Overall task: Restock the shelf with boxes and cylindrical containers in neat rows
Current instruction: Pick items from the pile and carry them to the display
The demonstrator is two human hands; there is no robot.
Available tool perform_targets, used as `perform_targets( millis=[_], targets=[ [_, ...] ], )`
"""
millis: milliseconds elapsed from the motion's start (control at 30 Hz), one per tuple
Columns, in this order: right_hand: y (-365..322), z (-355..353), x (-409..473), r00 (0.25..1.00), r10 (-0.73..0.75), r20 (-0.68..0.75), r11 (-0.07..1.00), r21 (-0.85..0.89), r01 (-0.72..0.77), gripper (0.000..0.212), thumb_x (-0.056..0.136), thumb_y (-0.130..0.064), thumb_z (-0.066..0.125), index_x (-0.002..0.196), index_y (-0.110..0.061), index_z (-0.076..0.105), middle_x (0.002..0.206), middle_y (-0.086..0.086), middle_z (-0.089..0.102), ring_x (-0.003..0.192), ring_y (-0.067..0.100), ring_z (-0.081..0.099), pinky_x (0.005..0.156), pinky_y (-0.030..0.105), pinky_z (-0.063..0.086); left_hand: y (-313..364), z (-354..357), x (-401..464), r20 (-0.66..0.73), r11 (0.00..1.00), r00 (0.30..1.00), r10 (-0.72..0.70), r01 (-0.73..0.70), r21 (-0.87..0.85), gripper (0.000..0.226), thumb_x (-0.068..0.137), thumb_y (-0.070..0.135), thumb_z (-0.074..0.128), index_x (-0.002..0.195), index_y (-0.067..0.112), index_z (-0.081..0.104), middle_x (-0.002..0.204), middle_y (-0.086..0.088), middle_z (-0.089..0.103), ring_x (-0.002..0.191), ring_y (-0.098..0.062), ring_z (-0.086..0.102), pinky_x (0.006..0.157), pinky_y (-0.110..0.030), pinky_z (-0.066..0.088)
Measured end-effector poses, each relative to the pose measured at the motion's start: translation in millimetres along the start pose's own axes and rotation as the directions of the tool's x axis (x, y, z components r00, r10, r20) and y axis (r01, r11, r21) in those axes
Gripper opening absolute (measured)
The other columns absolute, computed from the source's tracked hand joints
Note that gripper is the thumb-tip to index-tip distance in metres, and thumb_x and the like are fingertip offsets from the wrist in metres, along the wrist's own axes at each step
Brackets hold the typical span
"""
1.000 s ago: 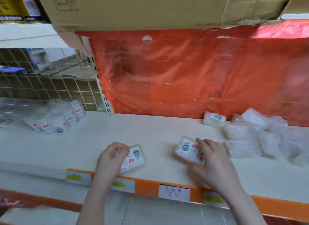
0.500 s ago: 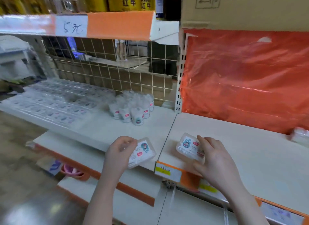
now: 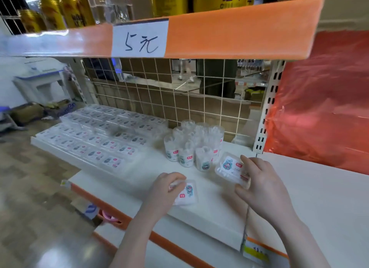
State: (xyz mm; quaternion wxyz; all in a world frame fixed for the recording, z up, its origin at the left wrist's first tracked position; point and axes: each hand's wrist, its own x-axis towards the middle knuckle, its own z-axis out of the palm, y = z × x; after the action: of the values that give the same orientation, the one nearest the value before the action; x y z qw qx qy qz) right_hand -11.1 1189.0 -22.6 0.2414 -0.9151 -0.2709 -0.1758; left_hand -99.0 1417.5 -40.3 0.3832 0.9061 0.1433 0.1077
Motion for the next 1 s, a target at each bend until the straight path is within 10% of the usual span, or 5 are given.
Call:
perform_targets(
  millis=[200,367,1000],
  targets=[
    [-17,7,31,0.999,0.049,0.010,0.999,-0.004,-0.049,0.073,0.062,-0.015,0.076,0.130,-0.007,0.052,0.114,0.008,0.058,0.110,0.029,0.050,0.086,0.033,0.044,-14,-10,14,0.277,0.993,0.961,-0.009,-0.024,0.117,0.072,0.058,0.037,0.087,0.119,0.038,0.050,0.112,0.014,0.041,0.099,-0.001,0.049,0.085,-0.013,0.040],
    [-34,16,45,0.998,0.051,0.026,0.999,-0.003,-0.051,0.074,0.061,-0.016,0.076,0.130,-0.007,0.052,0.110,0.006,0.059,0.106,0.029,0.052,0.083,0.033,0.045,-17,-23,23,0.386,0.985,0.922,0.042,-0.104,0.140,0.067,0.063,0.032,0.082,0.120,0.036,0.047,0.111,0.017,0.038,0.094,0.007,0.047,0.075,-0.010,0.043],
    [-205,112,94,0.983,0.184,0.012,0.973,-0.142,-0.180,0.069,0.062,-0.015,0.075,0.127,-0.007,0.055,0.121,0.009,0.059,0.111,0.031,0.051,0.083,0.037,0.047,-156,-187,85,0.212,0.917,0.937,0.277,-0.323,0.232,0.077,0.053,0.063,0.059,0.126,0.039,0.046,0.113,0.027,0.033,0.118,0.000,0.032,0.100,-0.020,0.028]
  ],
)
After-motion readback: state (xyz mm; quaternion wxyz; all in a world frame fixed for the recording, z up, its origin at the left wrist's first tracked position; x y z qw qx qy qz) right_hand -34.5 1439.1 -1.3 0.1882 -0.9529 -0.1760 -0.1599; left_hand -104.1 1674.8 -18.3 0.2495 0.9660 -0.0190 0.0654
